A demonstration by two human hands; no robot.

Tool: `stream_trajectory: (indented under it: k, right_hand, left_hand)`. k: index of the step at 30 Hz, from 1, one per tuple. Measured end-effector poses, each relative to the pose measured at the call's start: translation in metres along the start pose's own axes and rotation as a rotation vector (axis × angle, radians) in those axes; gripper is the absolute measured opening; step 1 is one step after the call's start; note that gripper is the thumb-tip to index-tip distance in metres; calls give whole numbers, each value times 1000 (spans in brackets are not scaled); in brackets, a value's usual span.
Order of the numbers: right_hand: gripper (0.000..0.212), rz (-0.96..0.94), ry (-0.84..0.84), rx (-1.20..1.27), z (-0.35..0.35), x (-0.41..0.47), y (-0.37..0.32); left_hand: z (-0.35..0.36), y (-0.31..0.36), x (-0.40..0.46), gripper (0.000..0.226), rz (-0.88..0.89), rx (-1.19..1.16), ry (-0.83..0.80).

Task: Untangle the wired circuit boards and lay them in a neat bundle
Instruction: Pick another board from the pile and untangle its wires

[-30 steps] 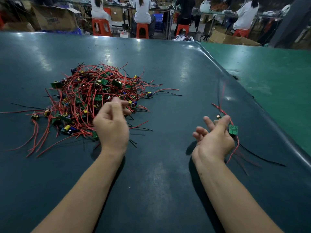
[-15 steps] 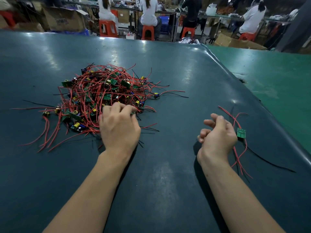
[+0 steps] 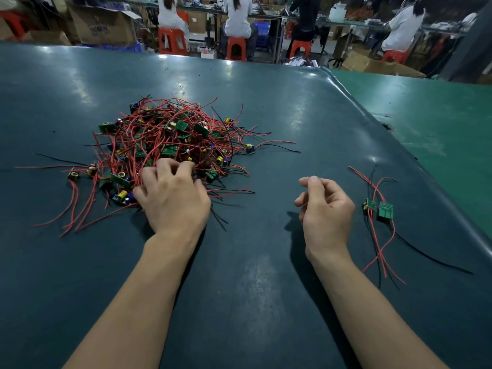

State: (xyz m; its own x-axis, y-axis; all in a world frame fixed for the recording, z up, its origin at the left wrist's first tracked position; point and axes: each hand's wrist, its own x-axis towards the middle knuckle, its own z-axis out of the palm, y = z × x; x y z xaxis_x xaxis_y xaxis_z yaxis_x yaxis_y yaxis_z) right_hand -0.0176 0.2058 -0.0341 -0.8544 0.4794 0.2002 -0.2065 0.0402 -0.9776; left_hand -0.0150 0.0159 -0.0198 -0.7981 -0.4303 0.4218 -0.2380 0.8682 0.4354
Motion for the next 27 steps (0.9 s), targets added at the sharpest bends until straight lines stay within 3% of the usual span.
stream_trajectory:
  k: [3,8,15,18,20,22,25,27]
  right_hand:
    - [23,0,6,-28,1,1,2]
    - [24,-14,-3,-46,2,1,2]
    - [23,-13,-11,-47,0,1,1]
    - [24,-17,-15,-63,0,1,-1]
    - [24,-42,-32,-83,0,0,-2]
    - [23,-104,-64,-122,1,-4,-3]
    - [22,-121,-96,-148,1,-7,-4]
    - [23,-71,-97,-133,0,-5,-5]
  left_hand:
    - [-3,1,-2,42,-49,21,-100]
    - [-2,8,-12,45,110,-183,-137]
    - [-9,7,-5,40,233,-453,141]
    - [-12,10,-5,31,389,-598,251]
    - [-14,13,-6,21,527,-665,236]
    - [-14,13,-7,13,572,-548,199]
    - [-12,6,-7,40,309,-221,4]
    - [-9,2,-8,46,221,-21,-155]
